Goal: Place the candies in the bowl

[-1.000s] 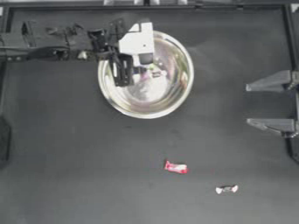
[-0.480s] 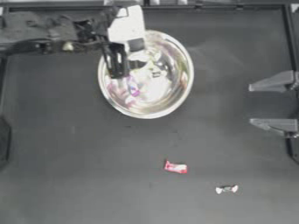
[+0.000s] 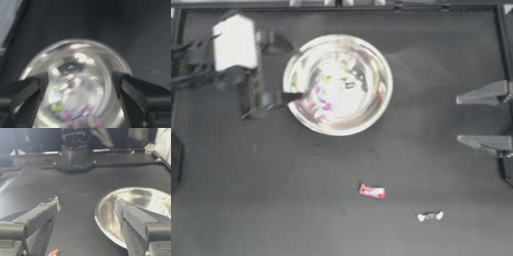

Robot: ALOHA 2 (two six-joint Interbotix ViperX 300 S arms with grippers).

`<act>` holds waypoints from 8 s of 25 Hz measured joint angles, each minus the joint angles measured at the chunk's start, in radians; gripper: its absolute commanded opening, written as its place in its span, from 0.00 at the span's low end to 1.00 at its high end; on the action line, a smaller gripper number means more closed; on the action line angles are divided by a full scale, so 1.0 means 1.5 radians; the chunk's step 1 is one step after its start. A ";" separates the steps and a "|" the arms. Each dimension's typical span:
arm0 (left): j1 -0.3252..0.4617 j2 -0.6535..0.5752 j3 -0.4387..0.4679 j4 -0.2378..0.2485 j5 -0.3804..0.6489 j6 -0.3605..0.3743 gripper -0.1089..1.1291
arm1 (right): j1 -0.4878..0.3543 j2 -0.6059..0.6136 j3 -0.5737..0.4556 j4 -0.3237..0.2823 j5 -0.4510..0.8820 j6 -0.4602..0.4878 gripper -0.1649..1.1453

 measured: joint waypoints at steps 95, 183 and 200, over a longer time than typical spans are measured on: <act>-0.132 -0.325 0.323 -0.074 -0.145 -0.004 0.91 | 0.361 0.627 -0.291 -0.623 0.546 0.963 0.86; -0.132 -0.325 0.353 -0.100 -0.156 -0.001 0.91 | -0.227 0.702 -0.415 -0.999 0.057 0.917 0.43; -0.132 -0.325 0.361 -0.100 -0.162 -0.001 0.91 | -0.236 0.748 -0.437 -0.990 0.005 0.921 0.87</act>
